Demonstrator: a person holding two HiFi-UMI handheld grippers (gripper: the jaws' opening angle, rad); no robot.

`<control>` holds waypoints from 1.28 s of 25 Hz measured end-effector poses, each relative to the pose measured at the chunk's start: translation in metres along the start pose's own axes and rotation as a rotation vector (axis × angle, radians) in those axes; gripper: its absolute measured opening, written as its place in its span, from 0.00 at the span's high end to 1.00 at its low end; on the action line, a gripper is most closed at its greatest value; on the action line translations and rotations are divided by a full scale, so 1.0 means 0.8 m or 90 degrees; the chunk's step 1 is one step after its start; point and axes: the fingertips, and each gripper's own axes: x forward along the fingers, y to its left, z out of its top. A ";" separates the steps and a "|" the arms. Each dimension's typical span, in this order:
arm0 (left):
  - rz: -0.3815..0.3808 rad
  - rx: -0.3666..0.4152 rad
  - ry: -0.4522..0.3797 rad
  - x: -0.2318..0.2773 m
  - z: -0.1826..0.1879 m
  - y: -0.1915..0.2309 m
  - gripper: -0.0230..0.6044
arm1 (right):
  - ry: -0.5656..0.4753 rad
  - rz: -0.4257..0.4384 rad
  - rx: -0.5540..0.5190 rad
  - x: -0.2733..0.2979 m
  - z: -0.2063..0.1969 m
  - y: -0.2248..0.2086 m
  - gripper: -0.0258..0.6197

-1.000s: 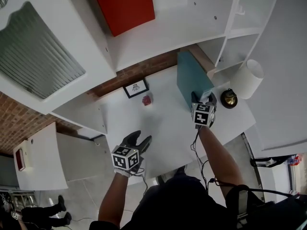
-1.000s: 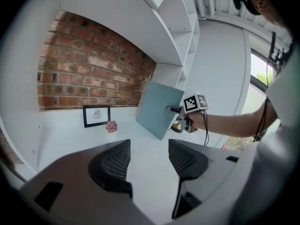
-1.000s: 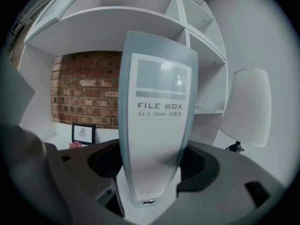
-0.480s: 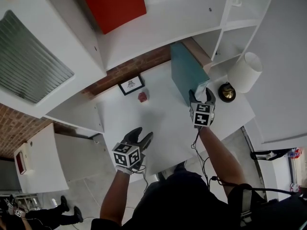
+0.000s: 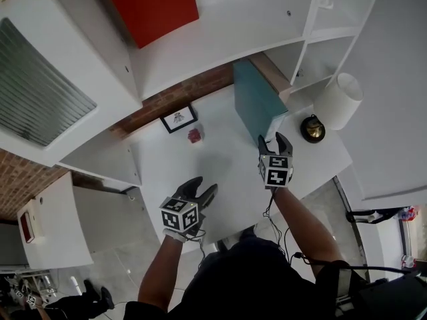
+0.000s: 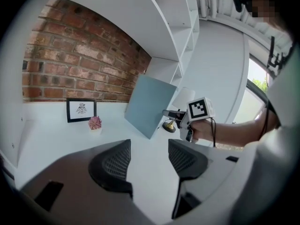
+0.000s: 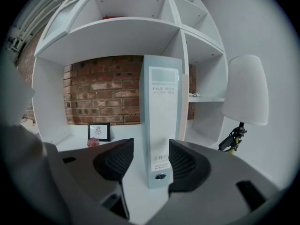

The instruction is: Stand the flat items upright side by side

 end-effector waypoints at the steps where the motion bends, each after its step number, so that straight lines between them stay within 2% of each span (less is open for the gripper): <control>1: 0.002 -0.008 -0.004 -0.001 0.002 0.000 0.57 | 0.004 0.000 0.007 0.005 -0.002 -0.001 0.61; 7: 0.026 -0.030 -0.014 -0.002 0.009 0.014 0.57 | -0.010 -0.001 0.038 0.037 0.008 -0.003 0.64; 12: 0.045 -0.046 -0.016 0.004 0.010 0.029 0.57 | -0.013 0.014 0.032 0.067 0.019 0.002 0.65; 21: 0.047 -0.059 -0.015 0.016 0.011 0.036 0.57 | -0.006 0.031 0.026 0.093 0.030 0.008 0.64; 27: 0.044 -0.044 -0.025 0.010 0.022 0.036 0.57 | -0.002 0.028 0.017 0.085 0.031 0.008 0.64; 32: 0.055 -0.011 -0.055 -0.010 0.044 0.041 0.57 | -0.030 0.034 0.049 0.041 0.045 0.017 0.66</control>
